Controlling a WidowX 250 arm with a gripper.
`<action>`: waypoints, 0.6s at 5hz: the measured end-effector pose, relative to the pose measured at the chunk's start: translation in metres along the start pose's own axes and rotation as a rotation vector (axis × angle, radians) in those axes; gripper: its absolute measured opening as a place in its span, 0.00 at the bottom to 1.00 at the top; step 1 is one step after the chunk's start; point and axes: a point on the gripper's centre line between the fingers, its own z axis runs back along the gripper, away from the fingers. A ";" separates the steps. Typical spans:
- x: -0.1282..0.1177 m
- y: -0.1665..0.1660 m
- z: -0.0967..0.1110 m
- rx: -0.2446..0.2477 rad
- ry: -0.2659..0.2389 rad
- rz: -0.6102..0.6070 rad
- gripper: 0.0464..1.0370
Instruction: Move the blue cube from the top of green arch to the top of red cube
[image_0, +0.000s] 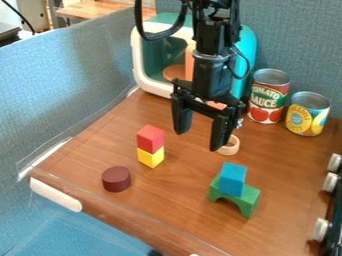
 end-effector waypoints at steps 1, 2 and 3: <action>-0.001 0.000 -0.008 -0.006 0.025 0.006 0.96; 0.006 -0.017 -0.006 0.007 -0.014 0.058 0.96; 0.010 -0.031 0.010 0.005 -0.077 0.092 0.96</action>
